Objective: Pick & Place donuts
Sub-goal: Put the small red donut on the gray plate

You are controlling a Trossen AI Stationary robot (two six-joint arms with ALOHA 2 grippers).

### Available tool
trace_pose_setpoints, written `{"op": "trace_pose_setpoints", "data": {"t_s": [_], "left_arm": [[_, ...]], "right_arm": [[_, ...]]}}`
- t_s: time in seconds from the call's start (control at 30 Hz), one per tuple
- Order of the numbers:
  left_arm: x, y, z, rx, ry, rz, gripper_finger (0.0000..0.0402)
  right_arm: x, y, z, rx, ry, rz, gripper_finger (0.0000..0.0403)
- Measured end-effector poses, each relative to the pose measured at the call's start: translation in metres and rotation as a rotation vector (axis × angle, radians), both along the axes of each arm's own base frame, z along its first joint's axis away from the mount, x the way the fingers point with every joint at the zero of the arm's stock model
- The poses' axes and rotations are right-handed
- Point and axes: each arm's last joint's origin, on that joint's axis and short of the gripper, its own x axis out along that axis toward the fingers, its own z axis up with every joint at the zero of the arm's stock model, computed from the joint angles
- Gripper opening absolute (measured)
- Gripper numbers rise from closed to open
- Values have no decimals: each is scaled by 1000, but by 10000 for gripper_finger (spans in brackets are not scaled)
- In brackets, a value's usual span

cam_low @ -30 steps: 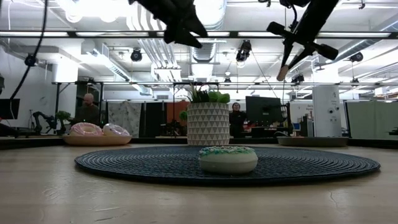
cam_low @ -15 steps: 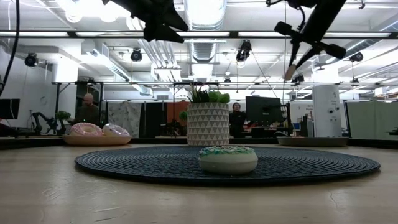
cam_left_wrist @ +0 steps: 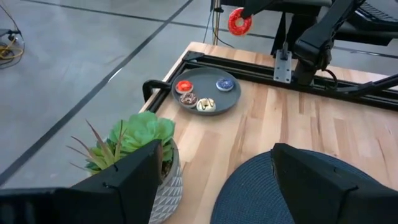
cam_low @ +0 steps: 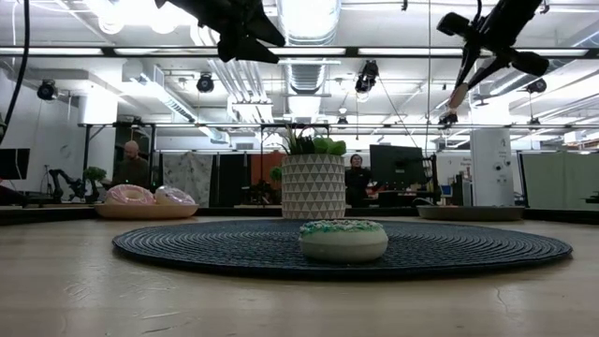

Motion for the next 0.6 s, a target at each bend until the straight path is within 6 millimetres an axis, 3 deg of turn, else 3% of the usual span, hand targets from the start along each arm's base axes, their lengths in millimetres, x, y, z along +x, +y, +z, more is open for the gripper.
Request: {"op": "trace_pose_setpoints", "data": {"t_s": [0.23,0.6], "left_arm": [[0,0,-1,-13,-2,5,271],[0,0,-1,-9,2,3,271]], "right_arm": [[-12,10,-12,115,91,-48,59],[-29,23,-44,140,19,-127,59]]}}
